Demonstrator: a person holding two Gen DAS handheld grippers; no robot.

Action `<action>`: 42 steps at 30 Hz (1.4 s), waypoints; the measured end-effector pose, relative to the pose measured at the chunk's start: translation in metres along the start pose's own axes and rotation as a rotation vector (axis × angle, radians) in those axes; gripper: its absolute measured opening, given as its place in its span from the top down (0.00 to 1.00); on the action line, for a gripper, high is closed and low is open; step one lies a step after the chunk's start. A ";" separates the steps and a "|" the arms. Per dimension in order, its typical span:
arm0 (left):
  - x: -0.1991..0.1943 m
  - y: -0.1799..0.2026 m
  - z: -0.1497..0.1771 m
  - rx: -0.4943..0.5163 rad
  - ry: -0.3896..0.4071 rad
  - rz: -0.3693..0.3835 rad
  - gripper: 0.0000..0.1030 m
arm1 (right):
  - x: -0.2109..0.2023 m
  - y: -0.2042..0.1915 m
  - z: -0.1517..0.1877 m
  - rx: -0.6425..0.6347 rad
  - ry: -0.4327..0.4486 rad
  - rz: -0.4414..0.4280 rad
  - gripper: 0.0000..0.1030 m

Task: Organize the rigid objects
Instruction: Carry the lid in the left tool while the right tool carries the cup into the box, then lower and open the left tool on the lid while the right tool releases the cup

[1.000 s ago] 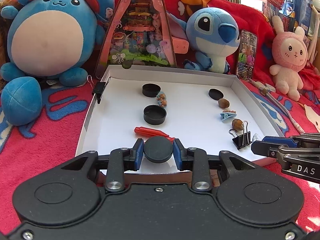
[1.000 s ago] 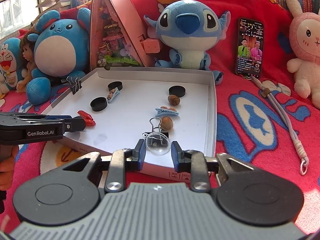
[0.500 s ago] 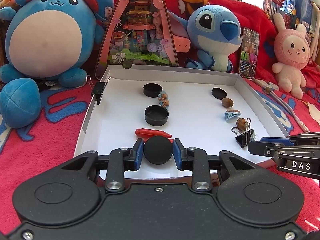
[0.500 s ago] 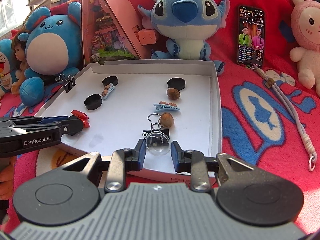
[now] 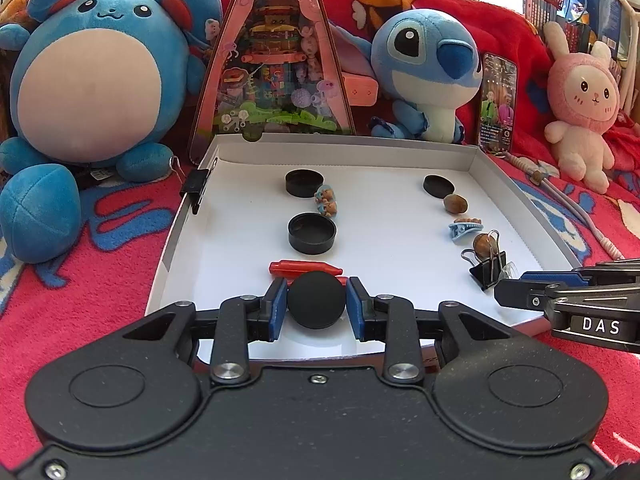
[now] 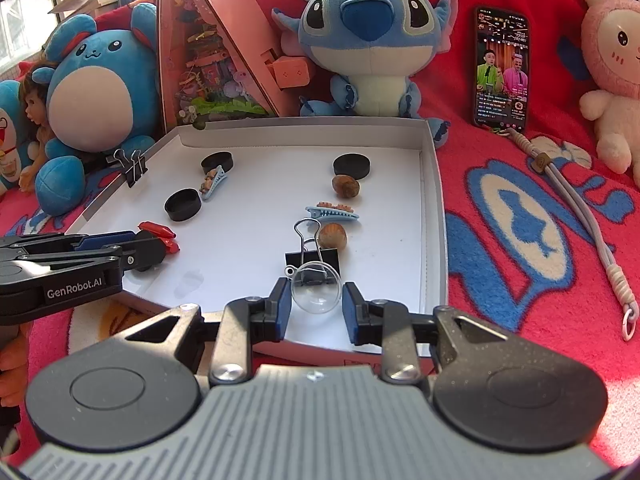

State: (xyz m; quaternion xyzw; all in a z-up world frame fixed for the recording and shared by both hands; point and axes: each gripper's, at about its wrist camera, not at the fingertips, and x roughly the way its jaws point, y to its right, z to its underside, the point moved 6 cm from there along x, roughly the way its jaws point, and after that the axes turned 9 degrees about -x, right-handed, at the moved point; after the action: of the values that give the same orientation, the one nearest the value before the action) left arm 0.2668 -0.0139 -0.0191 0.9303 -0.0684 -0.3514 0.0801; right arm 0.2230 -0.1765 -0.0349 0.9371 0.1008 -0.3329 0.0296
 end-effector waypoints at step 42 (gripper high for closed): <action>-0.037 0.006 0.006 0.022 0.078 0.000 0.24 | -0.026 -0.006 0.003 0.012 0.077 0.037 0.22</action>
State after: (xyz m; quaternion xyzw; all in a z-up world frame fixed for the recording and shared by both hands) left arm 0.2345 -0.0134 0.0017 0.9441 -0.0689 -0.3141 0.0723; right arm 0.1997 -0.1752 -0.0208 0.9510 0.0827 -0.2966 0.0262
